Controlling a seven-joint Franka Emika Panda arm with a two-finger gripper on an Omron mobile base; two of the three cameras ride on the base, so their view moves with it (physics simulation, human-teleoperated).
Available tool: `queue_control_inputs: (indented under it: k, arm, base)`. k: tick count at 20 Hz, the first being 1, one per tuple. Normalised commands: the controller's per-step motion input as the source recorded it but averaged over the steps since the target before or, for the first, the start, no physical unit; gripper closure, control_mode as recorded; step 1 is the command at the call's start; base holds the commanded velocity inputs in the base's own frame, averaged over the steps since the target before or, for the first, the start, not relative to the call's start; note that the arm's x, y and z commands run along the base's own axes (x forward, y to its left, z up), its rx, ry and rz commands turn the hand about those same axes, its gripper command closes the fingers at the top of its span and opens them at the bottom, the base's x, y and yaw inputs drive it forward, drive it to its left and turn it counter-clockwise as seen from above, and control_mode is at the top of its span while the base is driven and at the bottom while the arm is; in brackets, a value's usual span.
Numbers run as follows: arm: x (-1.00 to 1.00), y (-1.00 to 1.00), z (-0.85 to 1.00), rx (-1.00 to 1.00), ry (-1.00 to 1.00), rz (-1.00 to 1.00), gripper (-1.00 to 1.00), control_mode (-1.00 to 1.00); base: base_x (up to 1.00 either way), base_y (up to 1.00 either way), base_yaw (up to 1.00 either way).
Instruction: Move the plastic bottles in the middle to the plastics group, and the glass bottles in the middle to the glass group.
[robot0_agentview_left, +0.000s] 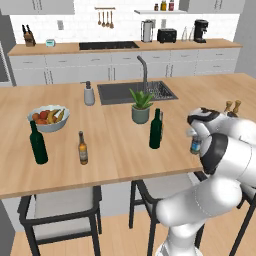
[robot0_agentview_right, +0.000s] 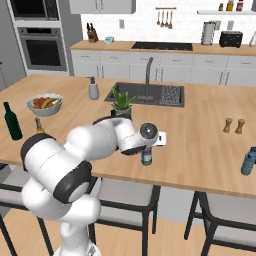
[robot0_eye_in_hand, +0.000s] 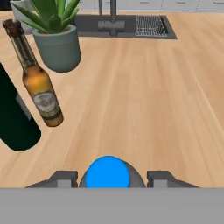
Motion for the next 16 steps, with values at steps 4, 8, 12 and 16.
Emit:
queue_control_inputs:
  k: [4, 8, 12, 16]
  arm:
    - [-0.17, -0.72, 0.43, 0.0, 0.05, -0.04, 1.0, -1.0]
    - [0.0, -0.9, 0.32, 0.0, 0.14, -0.11, 1.0, -1.0]
    - [0.0, -1.0, 0.08, 0.03, 0.15, -0.15, 1.0, -1.0]
    - [0.0, -0.99, 0.0, 0.1, 0.05, -0.14, 1.0, -1.0]
  base:
    - [0.0, 0.0, 0.0]
    - [0.0, 0.0, 0.0]
    - [0.0, 0.0, 0.0]
    - [0.0, 0.0, 0.0]
